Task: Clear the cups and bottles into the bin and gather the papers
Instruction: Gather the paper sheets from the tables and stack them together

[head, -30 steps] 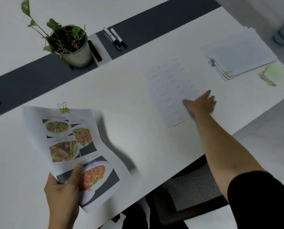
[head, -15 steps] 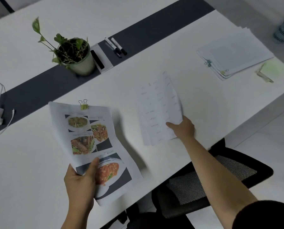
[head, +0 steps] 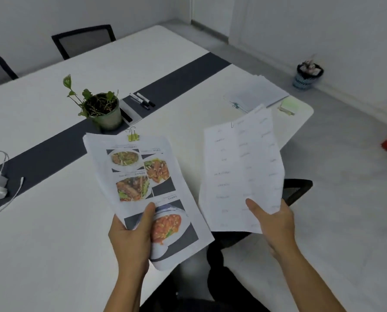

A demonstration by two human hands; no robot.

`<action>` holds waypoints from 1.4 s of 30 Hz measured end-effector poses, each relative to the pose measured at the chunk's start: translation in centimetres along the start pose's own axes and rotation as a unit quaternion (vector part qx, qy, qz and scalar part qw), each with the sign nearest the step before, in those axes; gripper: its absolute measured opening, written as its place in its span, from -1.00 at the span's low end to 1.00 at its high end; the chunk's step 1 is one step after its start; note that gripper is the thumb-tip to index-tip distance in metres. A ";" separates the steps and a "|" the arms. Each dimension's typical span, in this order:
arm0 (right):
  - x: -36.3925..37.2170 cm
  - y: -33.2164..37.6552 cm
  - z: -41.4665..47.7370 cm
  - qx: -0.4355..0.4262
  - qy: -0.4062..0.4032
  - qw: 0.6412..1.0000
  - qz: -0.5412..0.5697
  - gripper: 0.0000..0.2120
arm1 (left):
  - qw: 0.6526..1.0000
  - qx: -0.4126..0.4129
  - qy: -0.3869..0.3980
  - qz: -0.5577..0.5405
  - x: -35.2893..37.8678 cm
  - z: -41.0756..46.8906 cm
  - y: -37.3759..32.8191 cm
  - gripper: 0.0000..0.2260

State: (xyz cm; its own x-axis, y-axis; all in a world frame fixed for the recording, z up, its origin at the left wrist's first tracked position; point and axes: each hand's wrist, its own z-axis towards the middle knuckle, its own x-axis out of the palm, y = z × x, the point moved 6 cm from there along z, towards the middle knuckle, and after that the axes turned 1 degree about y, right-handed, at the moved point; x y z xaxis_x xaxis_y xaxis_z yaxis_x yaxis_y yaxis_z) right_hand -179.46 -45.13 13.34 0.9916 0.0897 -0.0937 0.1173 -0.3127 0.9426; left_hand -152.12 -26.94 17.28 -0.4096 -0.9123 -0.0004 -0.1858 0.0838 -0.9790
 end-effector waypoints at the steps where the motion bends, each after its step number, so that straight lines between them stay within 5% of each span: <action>1: -1.9 0.6 -1.0 -0.006 -0.018 1.000 0.002 -0.63 | 1.000 -0.007 0.016 -0.009 1.0 -0.6 0.0 -0.81; 15: -24.7 2.9 0.7 -0.074 -0.176 0.976 0.109 -0.69 | 0.982 0.025 0.180 -0.044 22.0 -9.8 -3.0 -0.83; 27: -46.3 7.3 18.6 -0.039 -0.174 0.974 0.137 -0.71 | 0.986 0.008 0.153 -0.070 47.8 -19.3 -1.4 -0.80; 42: -56.7 16.6 51.2 -0.039 -0.149 0.983 0.099 -0.70 | 0.987 -0.021 0.131 -0.092 81.3 -12.6 0.6 -0.86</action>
State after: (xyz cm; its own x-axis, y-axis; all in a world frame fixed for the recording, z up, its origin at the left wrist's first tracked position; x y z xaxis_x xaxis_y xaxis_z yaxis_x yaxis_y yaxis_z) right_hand -230.93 -103.84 17.89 0.9682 -0.2498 0.0149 -0.0721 -0.2213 0.9725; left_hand -196.78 -96.00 19.22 -0.5814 -0.7790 0.2351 -0.3128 -0.0527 -0.9483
